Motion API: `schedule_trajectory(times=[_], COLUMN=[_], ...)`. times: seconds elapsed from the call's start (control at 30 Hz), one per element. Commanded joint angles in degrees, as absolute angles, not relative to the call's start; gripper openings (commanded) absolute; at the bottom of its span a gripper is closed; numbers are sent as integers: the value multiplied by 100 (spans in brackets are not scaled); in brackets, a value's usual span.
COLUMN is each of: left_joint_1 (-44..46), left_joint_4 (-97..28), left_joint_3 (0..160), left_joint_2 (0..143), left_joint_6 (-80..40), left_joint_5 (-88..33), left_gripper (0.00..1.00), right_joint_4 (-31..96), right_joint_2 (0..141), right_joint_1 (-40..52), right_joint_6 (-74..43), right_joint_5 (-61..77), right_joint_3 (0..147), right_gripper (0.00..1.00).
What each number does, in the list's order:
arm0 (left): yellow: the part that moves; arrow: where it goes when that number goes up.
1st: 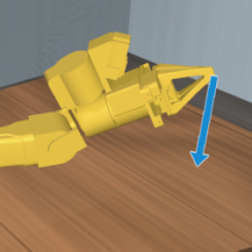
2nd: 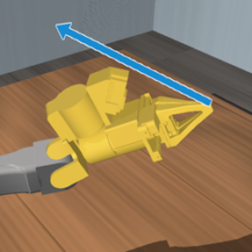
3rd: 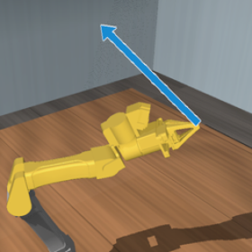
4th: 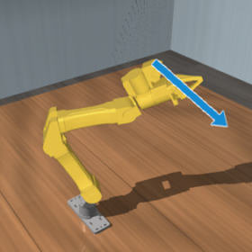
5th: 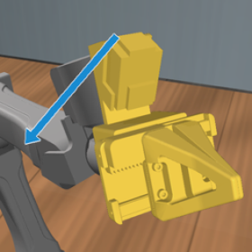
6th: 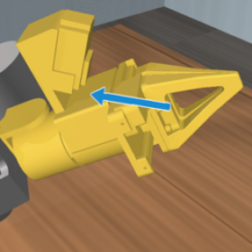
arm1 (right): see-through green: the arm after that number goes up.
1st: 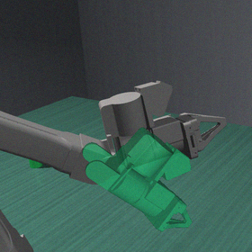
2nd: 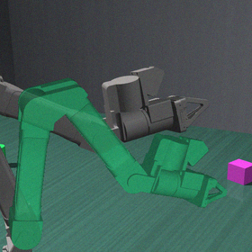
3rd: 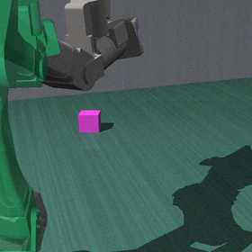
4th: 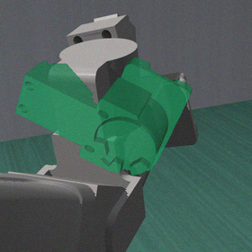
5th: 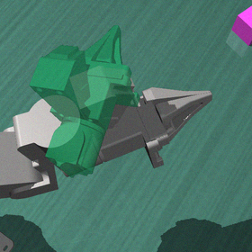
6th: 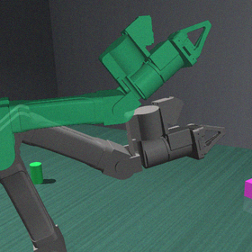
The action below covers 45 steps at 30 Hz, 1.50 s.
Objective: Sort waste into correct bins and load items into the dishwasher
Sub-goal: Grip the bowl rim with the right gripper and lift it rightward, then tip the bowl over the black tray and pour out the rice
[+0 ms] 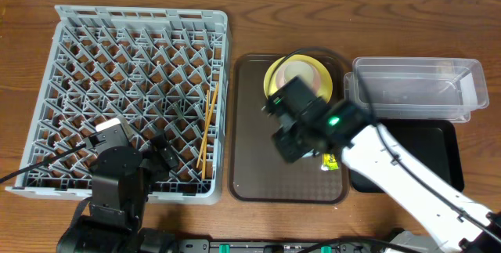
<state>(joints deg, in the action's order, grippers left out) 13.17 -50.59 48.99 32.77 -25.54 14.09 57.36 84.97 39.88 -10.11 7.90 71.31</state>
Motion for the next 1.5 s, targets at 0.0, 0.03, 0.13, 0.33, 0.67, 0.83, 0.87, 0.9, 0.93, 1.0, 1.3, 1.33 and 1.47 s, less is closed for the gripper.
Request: schedule_trajectory(times=[0.0, 0.03, 0.13, 0.33, 0.67, 0.83, 0.87, 0.9, 0.93, 1.0, 1.3, 1.33, 1.47], left_joint_1=[1282, 1282, 1282, 1282, 1282, 1282, 1282, 1282, 1282, 1282, 1282, 1282, 1282], left_joint_4=[-5057, -5057, -5057, -5057, -5057, -5057, -5057, -5057, -5057, -5057, -5057, -5057, -5057], left_joint_3=[4945, 4945, 4945, 4945, 4945, 4945, 4945, 4945, 4945, 4945, 4945, 4945, 4945], left_joint_2=[3264, 3264, 3262, 3264, 3264, 3264, 3262, 3262, 3262, 3264, 3262, 3262, 3262], left_joint_6=[-2561, -2561, -2561, -2561, -2561, -2561, -2561, -2561, -2561, -2561, -2561, -2561, -2561], left_joint_5=[1483, 1483, 1483, 1483, 1483, 1483, 1483, 1483, 1483, 1483, 1483, 1483, 1483], left_gripper=[95, 95, 95, 95, 95, 95, 95, 95, 95, 95, 95, 95, 95], right_joint_4=[5623, 5588, 5579, 5706, 6410, 6735, 6735, 6731, 6729, 6718, 6348, 6311, 6202], right_joint_2=[8038, 7950, 7762, 7640, 7640, 7640, 7640, 7640, 7640, 7640, 7640, 7640, 7640], right_joint_1=[3135, 2838, 2053, 191, -1142, -1446, -1509, -1575, -1627, -1717, -2349, -2510, -3085], right_joint_6=[-1068, -1068, -1066, -910, -657, -655, -650, -589, -506, -395, -71, 60, 395], right_joint_5=[1249, 1249, 1249, 1317, 1400, 1739, 1916, 2147, 2353, 2716, 3892, 4198, 5035], right_joint_3=[7277, 7277, 7277, 7275, 7273, 7207, 7172, 7129, 7094, 7008, 6195, 6053, 5623], right_gripper=[1, 1, 1, 1, 1, 1, 1, 1, 1, 1, 1, 1, 1])
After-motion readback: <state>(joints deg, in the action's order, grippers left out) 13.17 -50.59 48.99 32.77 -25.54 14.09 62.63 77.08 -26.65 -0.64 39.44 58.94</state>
